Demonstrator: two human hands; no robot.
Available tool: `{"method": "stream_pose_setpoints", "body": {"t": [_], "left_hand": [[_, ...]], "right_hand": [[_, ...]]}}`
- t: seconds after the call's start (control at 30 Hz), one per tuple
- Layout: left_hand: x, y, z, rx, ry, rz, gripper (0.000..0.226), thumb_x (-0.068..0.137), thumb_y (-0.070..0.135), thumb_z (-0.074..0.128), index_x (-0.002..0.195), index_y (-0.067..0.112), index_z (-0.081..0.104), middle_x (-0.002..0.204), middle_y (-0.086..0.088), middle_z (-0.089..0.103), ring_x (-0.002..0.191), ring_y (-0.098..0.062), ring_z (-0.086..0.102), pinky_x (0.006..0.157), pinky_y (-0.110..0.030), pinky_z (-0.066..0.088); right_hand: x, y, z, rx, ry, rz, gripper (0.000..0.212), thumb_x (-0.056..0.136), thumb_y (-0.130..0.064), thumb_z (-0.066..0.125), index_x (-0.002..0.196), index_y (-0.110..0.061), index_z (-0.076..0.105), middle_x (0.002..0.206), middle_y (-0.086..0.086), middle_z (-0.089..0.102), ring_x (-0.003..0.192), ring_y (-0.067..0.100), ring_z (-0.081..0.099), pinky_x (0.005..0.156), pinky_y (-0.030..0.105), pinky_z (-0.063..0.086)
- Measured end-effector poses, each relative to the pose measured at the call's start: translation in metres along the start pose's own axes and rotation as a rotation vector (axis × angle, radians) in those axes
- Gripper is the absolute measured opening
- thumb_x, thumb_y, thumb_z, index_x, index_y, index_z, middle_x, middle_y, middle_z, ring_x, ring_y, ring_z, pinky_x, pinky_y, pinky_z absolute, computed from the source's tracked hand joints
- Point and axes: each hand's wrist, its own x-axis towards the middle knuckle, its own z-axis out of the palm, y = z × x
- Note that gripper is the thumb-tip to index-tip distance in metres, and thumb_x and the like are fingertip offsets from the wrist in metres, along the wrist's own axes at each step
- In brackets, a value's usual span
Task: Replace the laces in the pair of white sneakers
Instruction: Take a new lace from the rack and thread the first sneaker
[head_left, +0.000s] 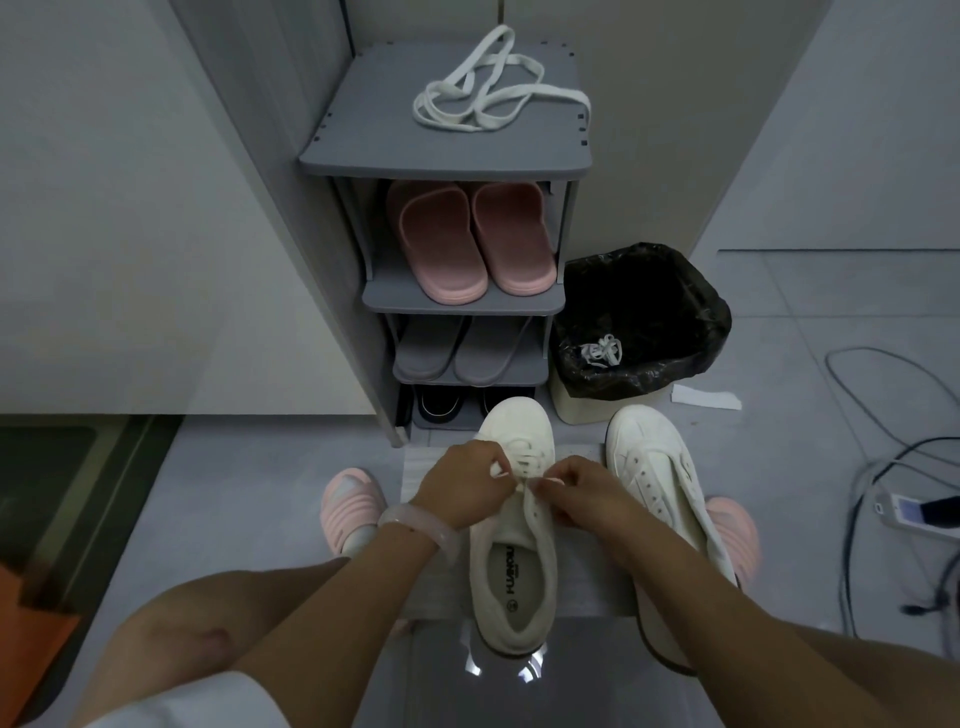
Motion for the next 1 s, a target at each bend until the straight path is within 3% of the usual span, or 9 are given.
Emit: {"method": "stream_pose_setpoints", "body": {"t": [0.17,0.33,0.4,0.47,0.57,0.63,0.77,0.9,1.0], "left_hand": [[0.004,-0.003,-0.004,0.085,-0.076,0.009,0.024,0.09,0.027,0.054,0.102,0.008,0.061,0.111,-0.007,0.06,0.096,-0.017,0.052,0.077,-0.025,0.038],[0.002,-0.001,-0.005,0.049,-0.144,0.048,0.018,0.089,0.022,0.055,0.101,0.013,0.067,0.109,-0.003,0.064,0.102,-0.018,0.057,0.079,-0.023,0.04],[0.001,0.001,-0.003,0.082,-0.162,0.074,0.02,0.088,0.021,0.056,0.102,0.016,0.07,0.108,-0.002,0.066,0.101,-0.018,0.058,0.08,-0.025,0.042],[0.001,0.001,-0.001,0.063,-0.1,0.066,0.018,0.088,0.022,0.057,0.097,0.016,0.071,0.104,-0.001,0.066,0.098,-0.017,0.057,0.077,-0.023,0.04],[0.003,0.001,0.001,0.019,-0.024,0.037,0.015,0.087,0.02,0.057,0.091,0.014,0.07,0.096,0.002,0.061,0.095,-0.014,0.054,0.073,-0.02,0.034],[0.004,0.001,0.001,0.005,-0.016,0.034,0.015,0.087,0.018,0.056,0.09,0.013,0.07,0.097,0.0,0.062,0.092,-0.013,0.054,0.07,-0.017,0.032],[0.003,-0.001,-0.001,-0.016,-0.042,0.031,0.014,0.087,0.02,0.057,0.08,0.017,0.068,0.083,0.003,0.061,0.084,-0.018,0.062,0.056,-0.009,0.037],[0.003,-0.001,0.0,0.039,-0.041,0.033,0.015,0.088,0.027,0.056,0.083,0.017,0.067,0.099,-0.002,0.064,0.091,-0.016,0.058,0.076,-0.027,0.043],[0.004,-0.002,0.0,0.066,-0.037,0.039,0.017,0.089,0.028,0.056,0.087,0.016,0.067,0.104,-0.002,0.063,0.097,-0.017,0.056,0.081,-0.03,0.043]], "right_hand": [[0.0,0.004,-0.006,0.267,-0.018,0.022,0.011,0.089,-0.012,0.061,0.078,-0.011,0.061,0.078,0.008,0.061,0.073,0.018,0.057,0.079,0.034,0.05],[-0.002,0.0,-0.005,0.547,-0.111,0.072,0.009,0.088,-0.012,0.061,0.081,-0.01,0.066,0.086,0.009,0.065,0.08,0.017,0.058,0.077,0.028,0.049],[-0.003,-0.003,-0.003,0.31,-0.046,0.007,0.011,0.088,-0.02,0.062,0.095,-0.011,0.062,0.096,0.008,0.062,0.084,0.015,0.057,0.077,0.027,0.048],[-0.006,-0.004,0.0,-0.025,0.032,-0.074,0.038,0.083,-0.027,0.068,0.115,-0.014,0.052,0.108,0.003,0.053,0.095,0.014,0.054,0.078,0.025,0.046],[-0.01,-0.001,0.011,-0.284,0.012,-0.15,0.066,0.079,-0.032,0.07,0.134,-0.022,0.036,0.125,0.005,0.036,0.116,0.021,0.045,0.097,0.03,0.041],[-0.009,0.004,0.016,-0.284,0.071,-0.208,0.059,0.078,-0.028,0.07,0.128,-0.02,0.04,0.122,0.006,0.039,0.111,0.02,0.047,0.093,0.027,0.042],[-0.007,0.005,0.012,-0.209,0.289,-0.287,0.015,0.083,-0.017,0.064,0.085,-0.017,0.05,0.083,-0.004,0.052,0.076,0.011,0.05,0.058,0.009,0.037],[-0.007,0.004,0.005,-0.223,0.372,-0.287,0.006,0.085,-0.015,0.063,0.081,-0.011,0.063,0.077,-0.002,0.057,0.072,0.01,0.052,0.057,0.004,0.036],[-0.01,0.0,0.004,0.019,0.297,-0.173,0.011,0.088,-0.013,0.061,0.084,-0.009,0.071,0.081,-0.001,0.064,0.073,0.009,0.057,0.066,0.01,0.042]]}}
